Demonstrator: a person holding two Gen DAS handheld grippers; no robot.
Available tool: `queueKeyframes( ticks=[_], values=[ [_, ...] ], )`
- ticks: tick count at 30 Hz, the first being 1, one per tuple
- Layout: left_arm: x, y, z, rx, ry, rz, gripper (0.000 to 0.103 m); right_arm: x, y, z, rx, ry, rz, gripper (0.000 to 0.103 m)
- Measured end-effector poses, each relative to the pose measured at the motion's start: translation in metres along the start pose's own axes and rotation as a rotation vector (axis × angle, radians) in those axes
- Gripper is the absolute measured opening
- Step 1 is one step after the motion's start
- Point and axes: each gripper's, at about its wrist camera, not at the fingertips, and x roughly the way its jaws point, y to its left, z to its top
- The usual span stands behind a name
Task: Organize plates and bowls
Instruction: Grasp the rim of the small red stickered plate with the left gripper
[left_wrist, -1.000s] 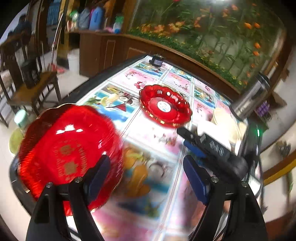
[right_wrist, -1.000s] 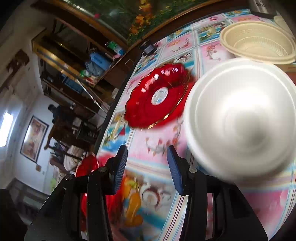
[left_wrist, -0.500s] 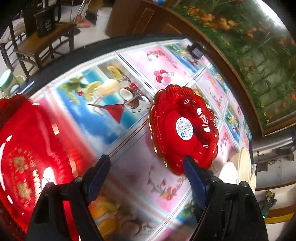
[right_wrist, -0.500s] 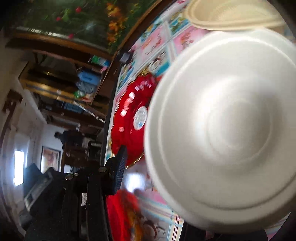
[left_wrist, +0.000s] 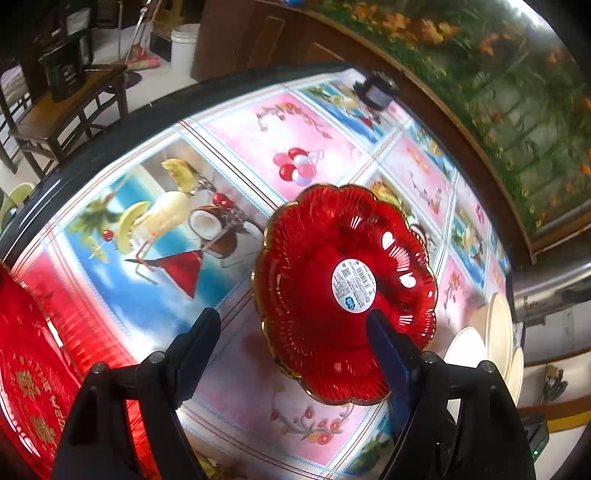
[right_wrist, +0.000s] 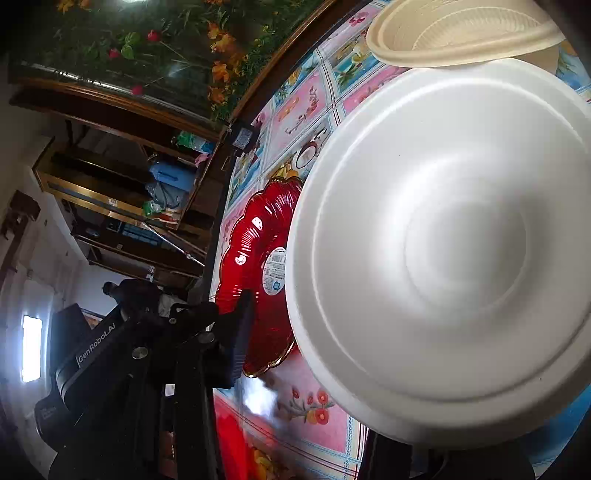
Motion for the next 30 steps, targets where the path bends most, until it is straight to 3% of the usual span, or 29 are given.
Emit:
queueKeyframes(
  ticks=[3, 4, 10, 11, 13, 14, 18, 30],
  values=[
    [0.012, 0.003, 0.003, 0.018, 0.030, 0.033, 0.081, 0.004, -0.004, -0.001, 0.004, 0.006, -0.014, 0.018],
    [0.010, 0.004, 0.005, 0.020, -0.001, 0.036, 0.081, 0.007, -0.007, -0.001, 0.009, 0.013, -0.011, 0.012],
    [0.010, 0.010, 0.008, -0.008, -0.006, -0.006, 0.079, 0.004, -0.007, -0.003, -0.005, 0.003, -0.016, 0.012],
    [0.010, 0.010, 0.008, -0.009, -0.008, -0.014, 0.075, 0.004, -0.007, -0.003, -0.003, 0.004, -0.014, 0.012],
    [0.010, 0.011, 0.008, -0.005, -0.002, -0.030, 0.053, 0.003, -0.008, -0.003, 0.001, 0.006, -0.009, 0.012],
    [0.011, 0.012, 0.008, -0.008, 0.012, -0.044, 0.037, 0.003, -0.009, -0.003, 0.004, 0.005, -0.006, 0.012],
    [0.012, 0.013, 0.008, 0.008, 0.008, -0.005, 0.014, 0.004, -0.007, -0.003, 0.006, 0.005, -0.005, 0.012],
    [-0.001, 0.014, -0.001, 0.029, -0.038, 0.024, 0.010, 0.006, -0.003, -0.004, -0.016, -0.001, -0.008, 0.014]
  ],
)
